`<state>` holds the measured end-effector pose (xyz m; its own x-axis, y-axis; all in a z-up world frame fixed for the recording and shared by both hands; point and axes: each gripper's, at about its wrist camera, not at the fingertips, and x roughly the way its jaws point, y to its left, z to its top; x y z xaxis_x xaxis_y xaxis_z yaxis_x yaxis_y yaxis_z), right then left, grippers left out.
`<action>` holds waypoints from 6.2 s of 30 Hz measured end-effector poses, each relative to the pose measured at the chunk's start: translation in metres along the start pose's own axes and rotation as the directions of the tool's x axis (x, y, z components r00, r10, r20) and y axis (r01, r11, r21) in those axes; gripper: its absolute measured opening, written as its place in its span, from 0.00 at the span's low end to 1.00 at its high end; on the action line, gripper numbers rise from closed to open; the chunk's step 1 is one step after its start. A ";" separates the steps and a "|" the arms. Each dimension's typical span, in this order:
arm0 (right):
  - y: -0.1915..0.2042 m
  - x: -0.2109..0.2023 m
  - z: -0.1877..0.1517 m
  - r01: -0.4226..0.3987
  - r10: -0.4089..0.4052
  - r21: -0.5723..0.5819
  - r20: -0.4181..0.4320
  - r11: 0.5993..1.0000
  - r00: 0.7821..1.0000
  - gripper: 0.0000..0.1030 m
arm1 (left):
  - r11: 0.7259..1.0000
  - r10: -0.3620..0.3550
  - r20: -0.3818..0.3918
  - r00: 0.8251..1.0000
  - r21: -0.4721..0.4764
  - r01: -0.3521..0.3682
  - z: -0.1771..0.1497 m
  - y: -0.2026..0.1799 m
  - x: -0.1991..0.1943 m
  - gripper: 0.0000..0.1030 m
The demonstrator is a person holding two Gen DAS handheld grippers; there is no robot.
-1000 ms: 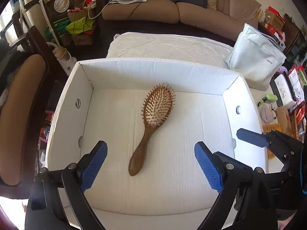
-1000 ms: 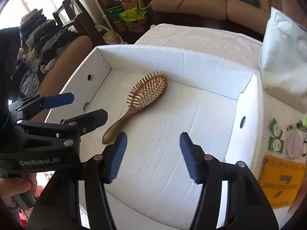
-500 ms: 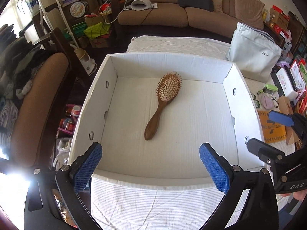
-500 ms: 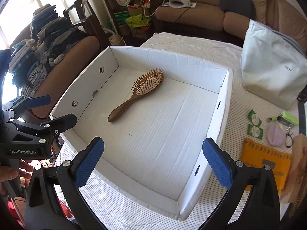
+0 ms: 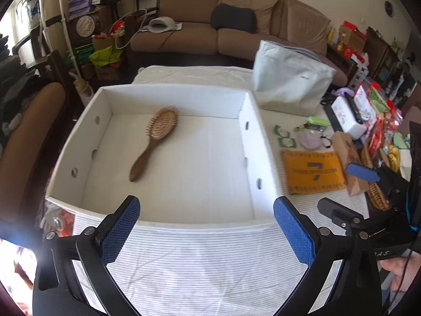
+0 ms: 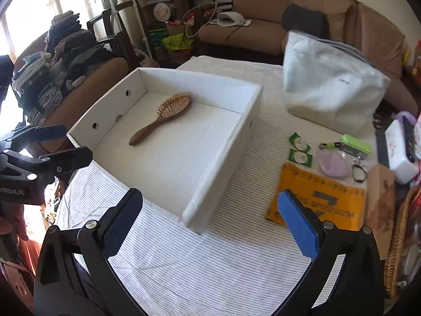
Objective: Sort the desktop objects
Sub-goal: 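Move the right gripper toward the brown printed cardboard comb box, then lower the right gripper around the cardboard box and close on it, then grasp the box's other end with the left gripper while the right gripper holds it, then carry the cardboard box with both grippers into the white box beside the brush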
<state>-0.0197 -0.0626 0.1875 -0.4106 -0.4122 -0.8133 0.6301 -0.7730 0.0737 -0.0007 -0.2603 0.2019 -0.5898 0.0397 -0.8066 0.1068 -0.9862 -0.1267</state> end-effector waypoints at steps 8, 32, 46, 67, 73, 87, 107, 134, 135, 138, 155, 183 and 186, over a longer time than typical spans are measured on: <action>-0.121 -0.032 -0.096 0.211 -0.226 0.146 0.099 0.967 0.969 1.00 | 0.983 -0.181 0.058 0.982 0.049 0.178 -0.043 -0.099 0.026 1.00; -0.268 0.030 -0.175 0.366 -0.434 0.416 0.080 0.833 0.897 1.00 | 0.933 -0.334 -0.057 0.941 0.125 0.338 -0.100 -0.197 0.120 1.00; -0.271 0.042 -0.175 0.312 -0.380 0.433 0.079 0.846 0.922 1.00 | 0.927 -0.346 -0.104 0.932 0.112 0.357 -0.107 -0.200 0.142 1.00; -0.280 0.037 -0.153 0.415 -0.485 0.471 0.031 0.778 0.874 1.00 | 0.925 -0.351 -0.111 0.930 0.112 0.363 -0.108 -0.199 0.142 1.00; -0.284 0.041 -0.163 0.472 -0.520 0.450 -0.019 0.759 0.854 1.00 | 0.923 -0.357 -0.119 0.927 0.111 0.370 -0.111 -0.197 0.145 1.00; -0.269 0.050 -0.153 0.395 -0.450 0.447 0.020 0.803 0.893 1.00 | 0.920 -0.365 -0.126 0.922 0.104 0.379 -0.114 -0.197 0.148 1.00; -0.277 0.036 -0.145 0.433 -0.466 0.404 -0.019 0.806 0.885 0.77 | 0.897 -0.430 -0.124 0.894 0.056 0.439 -0.107 -0.201 0.137 1.00; -0.101 -0.086 -0.304 0.212 -0.189 0.274 -0.109 0.938 0.976 0.76 | 0.650 -0.755 -0.232 0.614 -0.393 0.650 -0.193 -0.280 0.152 1.00; -0.099 -0.087 -0.305 0.205 -0.183 0.271 -0.104 0.941 0.978 0.76 | 0.638 -0.764 -0.223 0.606 -0.402 0.657 -0.193 -0.276 0.151 1.00; -0.096 -0.091 -0.301 0.161 -0.146 0.284 -0.074 0.945 0.987 0.76 | 0.630 -0.772 -0.214 0.599 -0.384 0.675 -0.189 -0.263 0.145 0.97; -0.022 -0.111 -0.181 0.043 -0.056 0.107 0.122 0.993 0.991 0.75 | 0.664 -0.716 0.011 0.698 -0.297 0.686 -0.088 -0.135 0.053 0.66; 0.049 0.115 0.040 -0.100 0.106 0.195 -0.017 0.976 0.994 0.75 | 0.810 -0.483 -0.106 0.869 -0.431 0.397 0.063 0.078 0.164 0.69; 0.052 0.129 0.047 -0.003 0.010 0.144 -0.051 0.990 0.999 0.77 | 0.821 -0.468 -0.116 0.876 -0.423 0.383 0.062 0.078 0.172 0.69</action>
<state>-0.0708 -0.1788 0.1138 -0.3700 -0.3951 -0.8408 0.5297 -0.8333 0.1585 -0.1438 -0.3406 0.0888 -0.4742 0.5151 -0.7140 0.2007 -0.7264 -0.6573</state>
